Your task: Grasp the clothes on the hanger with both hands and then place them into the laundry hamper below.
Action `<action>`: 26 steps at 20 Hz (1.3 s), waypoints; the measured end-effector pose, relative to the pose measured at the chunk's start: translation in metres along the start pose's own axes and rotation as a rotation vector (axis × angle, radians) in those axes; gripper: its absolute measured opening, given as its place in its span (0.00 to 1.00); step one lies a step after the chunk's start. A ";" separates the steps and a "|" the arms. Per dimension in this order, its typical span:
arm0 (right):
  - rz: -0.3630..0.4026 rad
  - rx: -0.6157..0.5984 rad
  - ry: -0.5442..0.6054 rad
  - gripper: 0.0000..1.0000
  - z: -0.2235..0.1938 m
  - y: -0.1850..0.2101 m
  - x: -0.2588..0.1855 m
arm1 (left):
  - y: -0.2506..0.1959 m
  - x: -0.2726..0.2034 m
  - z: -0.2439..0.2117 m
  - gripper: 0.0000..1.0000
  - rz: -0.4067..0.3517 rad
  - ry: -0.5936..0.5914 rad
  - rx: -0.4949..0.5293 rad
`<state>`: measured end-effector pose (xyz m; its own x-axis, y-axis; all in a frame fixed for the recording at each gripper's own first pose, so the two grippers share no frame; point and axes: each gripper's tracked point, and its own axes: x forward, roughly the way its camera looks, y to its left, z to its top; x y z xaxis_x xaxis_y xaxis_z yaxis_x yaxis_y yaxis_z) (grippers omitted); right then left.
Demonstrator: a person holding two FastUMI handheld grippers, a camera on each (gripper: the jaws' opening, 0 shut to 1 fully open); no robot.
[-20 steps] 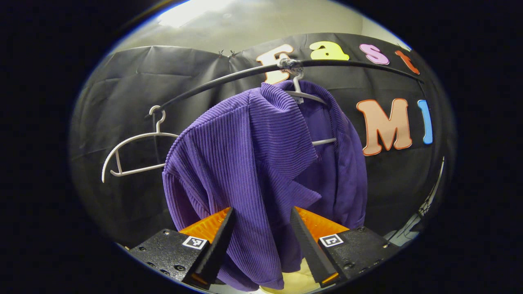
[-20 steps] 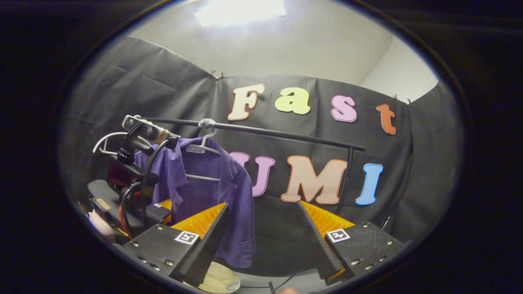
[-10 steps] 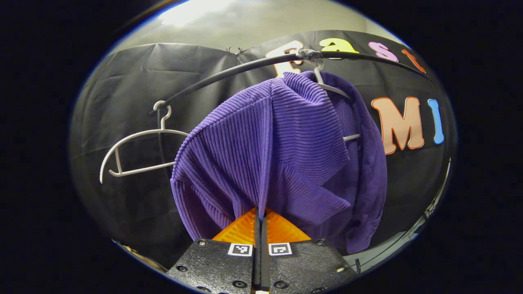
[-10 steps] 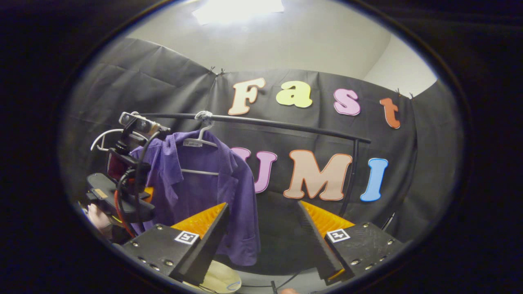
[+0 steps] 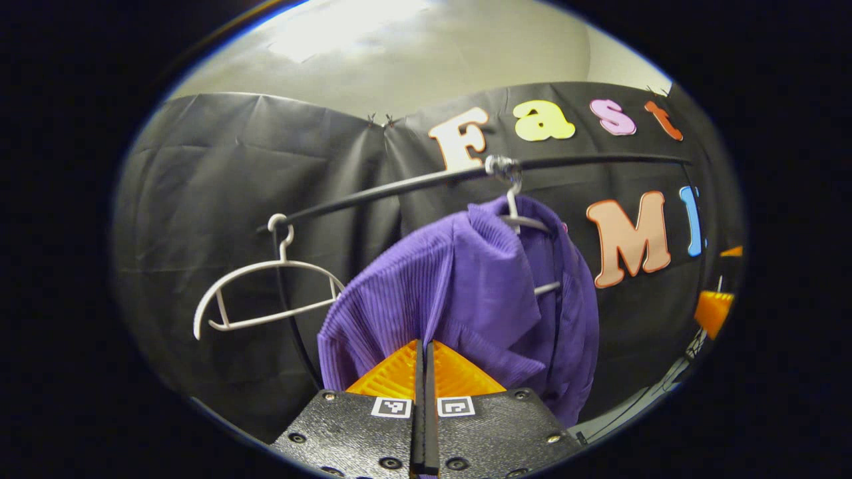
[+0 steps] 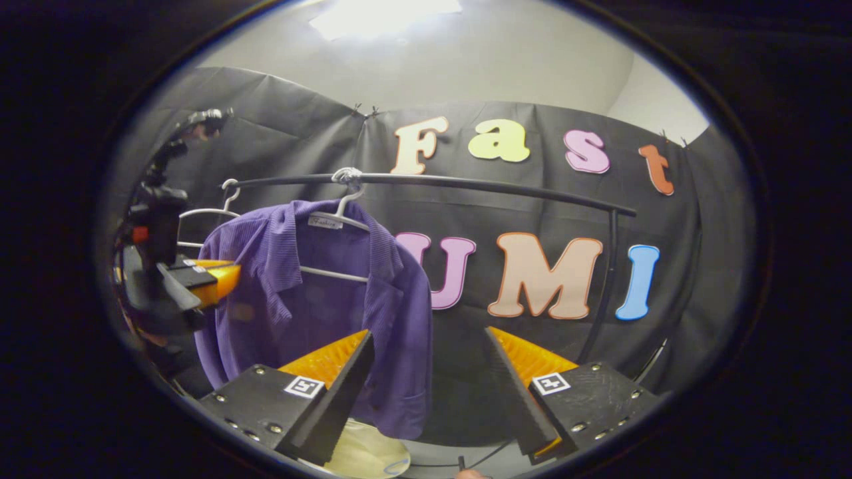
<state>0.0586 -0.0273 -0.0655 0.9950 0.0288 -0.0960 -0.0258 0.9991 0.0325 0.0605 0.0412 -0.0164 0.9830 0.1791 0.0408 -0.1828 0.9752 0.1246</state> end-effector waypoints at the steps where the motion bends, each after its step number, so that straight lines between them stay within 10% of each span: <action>1: 0.012 0.010 0.001 0.98 -0.001 0.004 0.002 | 0.002 -0.002 0.005 0.00 0.002 -0.010 0.007; 13: 0.016 0.073 0.030 0.98 -0.018 0.003 -0.004 | -0.029 -0.011 -0.018 0.04 -0.066 0.054 0.005; 22: -0.057 0.030 0.078 0.98 -0.031 -0.040 -0.015 | -0.053 -0.003 -0.070 0.99 -0.032 0.170 -0.006; 26: -0.050 0.011 0.094 0.98 -0.038 -0.049 -0.009 | -0.055 0.002 -0.089 0.99 0.019 0.208 0.010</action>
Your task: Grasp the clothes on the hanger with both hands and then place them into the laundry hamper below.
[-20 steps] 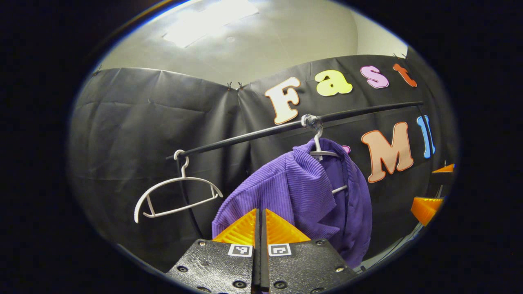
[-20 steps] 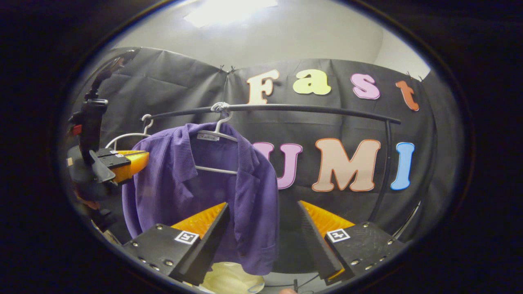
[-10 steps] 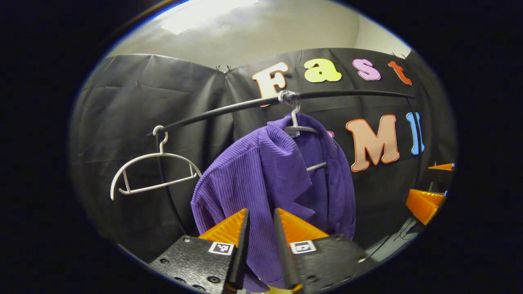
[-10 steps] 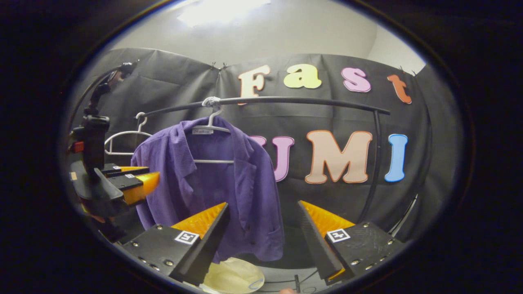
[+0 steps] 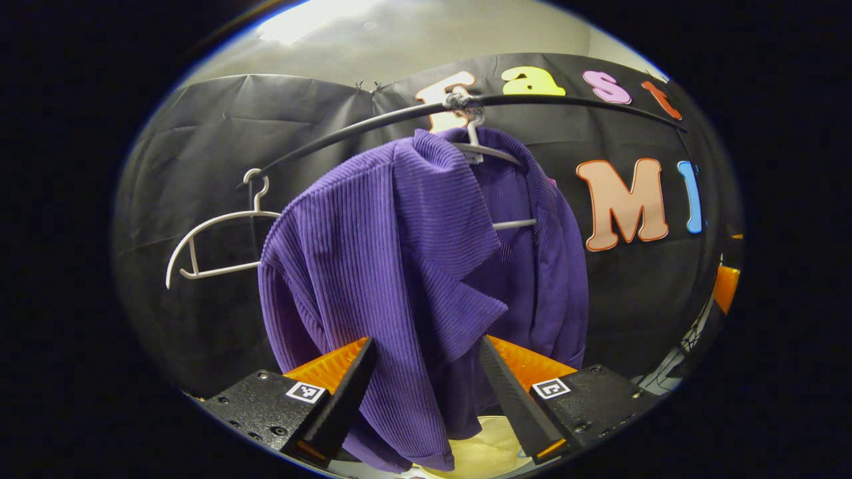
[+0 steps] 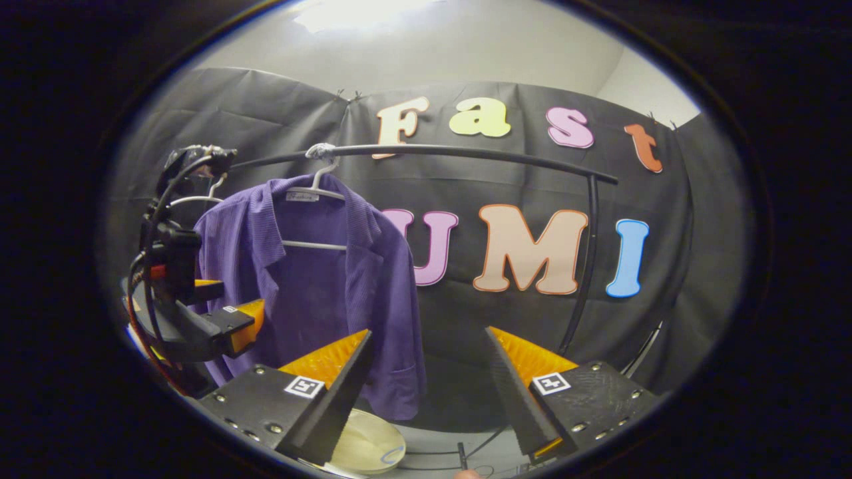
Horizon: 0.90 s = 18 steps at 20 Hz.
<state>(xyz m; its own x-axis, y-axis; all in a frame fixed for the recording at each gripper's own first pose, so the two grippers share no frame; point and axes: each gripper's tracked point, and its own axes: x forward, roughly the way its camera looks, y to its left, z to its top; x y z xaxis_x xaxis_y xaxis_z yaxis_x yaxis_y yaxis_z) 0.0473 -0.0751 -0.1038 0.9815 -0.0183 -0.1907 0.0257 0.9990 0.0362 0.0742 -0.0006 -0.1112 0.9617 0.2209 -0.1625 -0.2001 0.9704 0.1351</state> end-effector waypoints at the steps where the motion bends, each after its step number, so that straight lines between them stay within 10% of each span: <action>1: 0.004 -0.007 0.002 0.98 0.000 -0.001 0.003 | 0.000 0.003 -0.002 0.99 0.018 -0.002 0.014; 18: 0.092 -0.079 0.053 0.96 -0.022 0.009 0.016 | 0.015 0.043 0.002 0.99 0.272 -0.125 0.137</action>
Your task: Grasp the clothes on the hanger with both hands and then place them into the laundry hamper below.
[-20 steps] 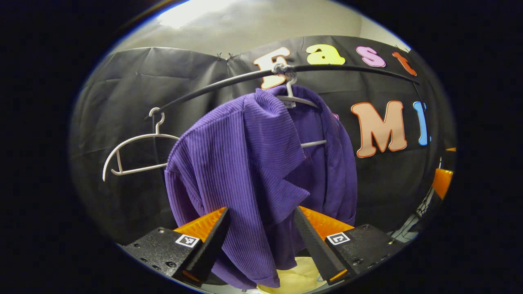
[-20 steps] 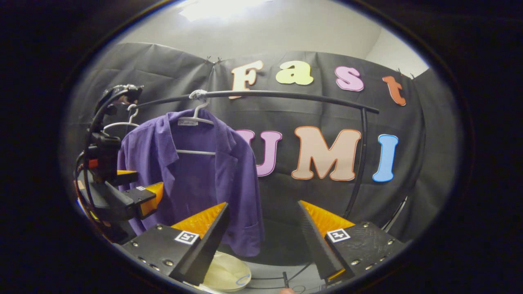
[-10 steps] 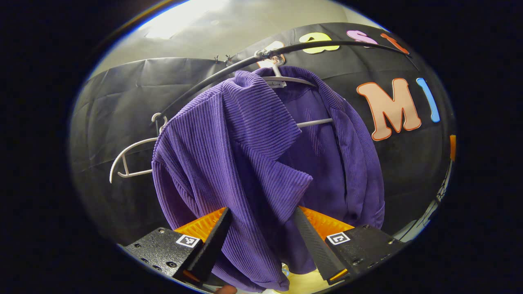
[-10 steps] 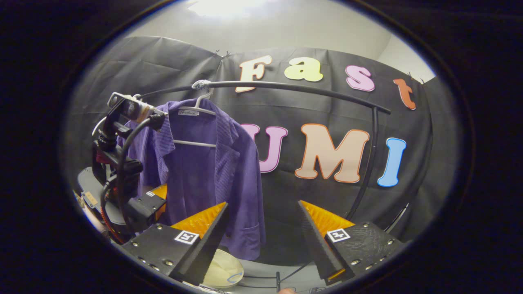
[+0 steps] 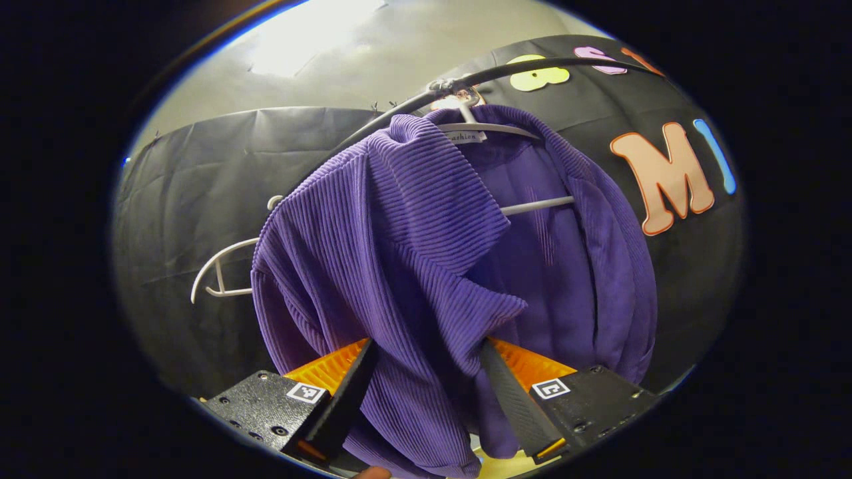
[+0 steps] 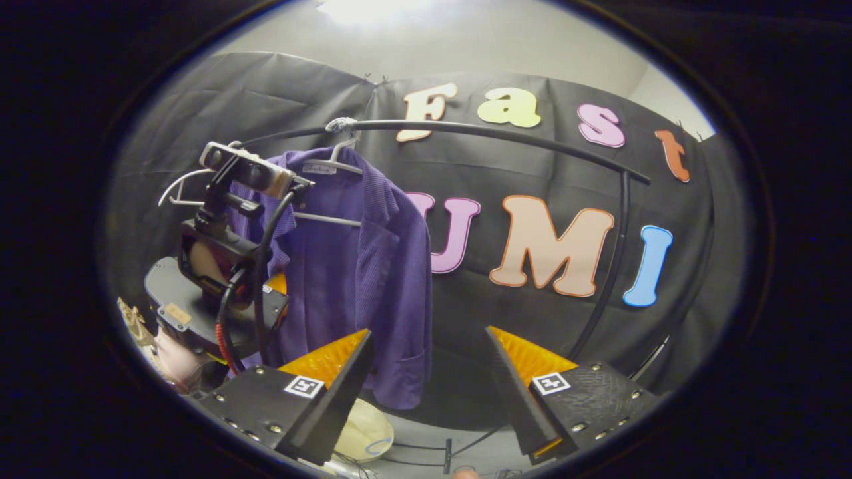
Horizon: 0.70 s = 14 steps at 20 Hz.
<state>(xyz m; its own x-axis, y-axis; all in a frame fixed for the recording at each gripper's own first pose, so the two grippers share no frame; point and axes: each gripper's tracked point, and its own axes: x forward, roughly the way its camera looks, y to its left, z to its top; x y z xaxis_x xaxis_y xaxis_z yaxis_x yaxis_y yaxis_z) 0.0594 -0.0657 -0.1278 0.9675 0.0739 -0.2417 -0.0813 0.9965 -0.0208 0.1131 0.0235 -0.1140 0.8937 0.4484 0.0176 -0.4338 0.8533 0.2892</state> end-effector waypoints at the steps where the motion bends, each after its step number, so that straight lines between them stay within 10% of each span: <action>1: 0.005 0.000 0.002 0.96 -0.001 0.001 0.000 | 0.003 0.001 0.002 0.97 0.012 -0.007 0.005; 11: 0.055 -0.007 -0.005 0.98 -0.003 0.023 0.004 | 0.045 0.017 0.030 0.97 0.106 -0.097 0.015; 14: 0.066 -0.005 -0.009 0.98 -0.002 0.027 0.007 | 0.049 0.021 0.030 0.67 0.083 -0.099 0.007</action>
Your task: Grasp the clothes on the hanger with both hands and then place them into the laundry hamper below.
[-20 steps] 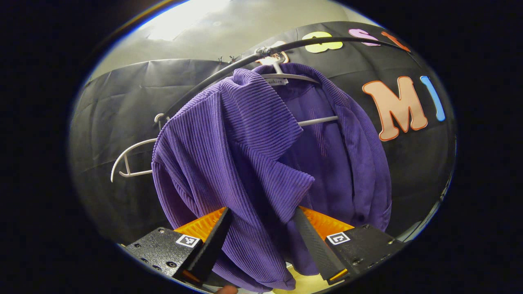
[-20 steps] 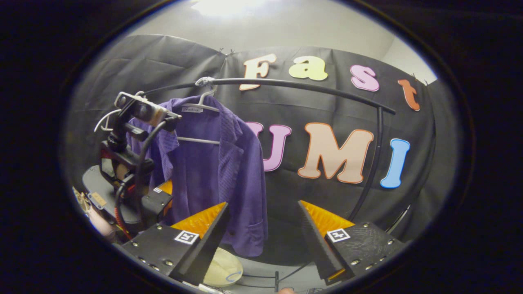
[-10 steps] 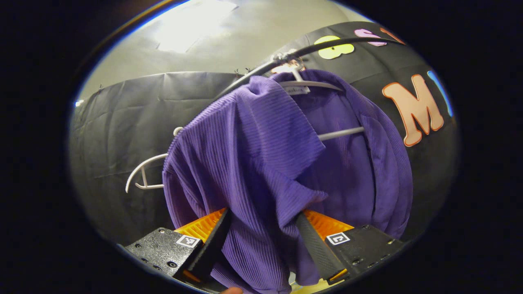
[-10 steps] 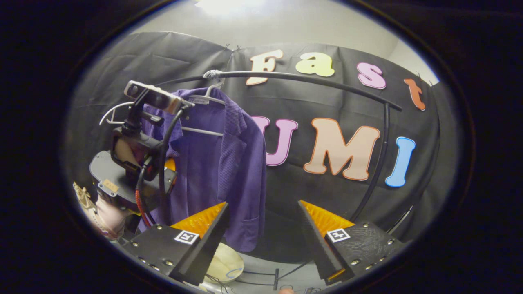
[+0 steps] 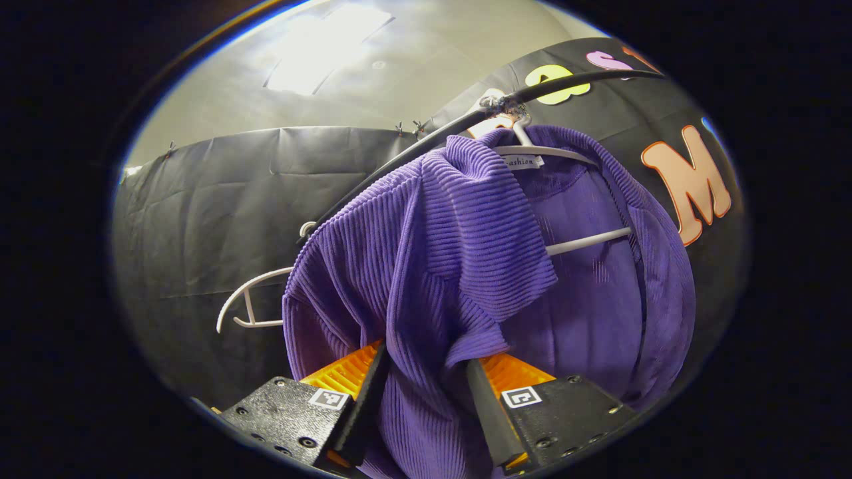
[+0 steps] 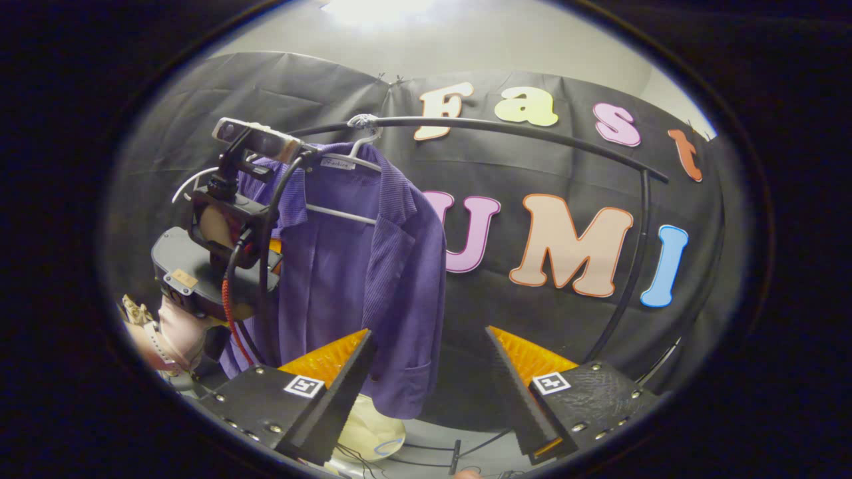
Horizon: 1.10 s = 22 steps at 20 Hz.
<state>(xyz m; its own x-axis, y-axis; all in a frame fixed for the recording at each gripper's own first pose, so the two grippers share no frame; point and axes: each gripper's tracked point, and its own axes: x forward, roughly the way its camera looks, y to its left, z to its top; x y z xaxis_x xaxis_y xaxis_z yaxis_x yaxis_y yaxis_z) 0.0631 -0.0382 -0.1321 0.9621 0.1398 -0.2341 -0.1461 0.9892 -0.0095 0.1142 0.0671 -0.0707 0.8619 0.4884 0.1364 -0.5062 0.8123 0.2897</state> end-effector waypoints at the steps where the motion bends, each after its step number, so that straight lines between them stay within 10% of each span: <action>1: 0.004 0.002 -0.003 0.98 0.001 0.002 0.001 | 0.001 0.002 0.001 0.62 -0.010 -0.002 0.001; 8: 0.041 -0.001 -0.027 0.98 0.011 0.021 0.015 | 0.008 -0.004 0.002 0.07 -0.079 0.015 -0.029; 22: 0.095 -0.006 -0.051 0.96 0.023 0.062 0.092 | 0.037 -0.039 0.026 0.00 -0.292 0.097 -0.213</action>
<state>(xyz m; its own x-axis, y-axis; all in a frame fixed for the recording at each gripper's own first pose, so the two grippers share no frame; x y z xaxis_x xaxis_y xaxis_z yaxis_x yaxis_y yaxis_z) 0.1474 0.0373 -0.1315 0.9543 0.2353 -0.1841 -0.2386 0.9711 0.0042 0.0621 0.0699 -0.0402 0.9692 0.2459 -0.0158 -0.2433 0.9650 0.0982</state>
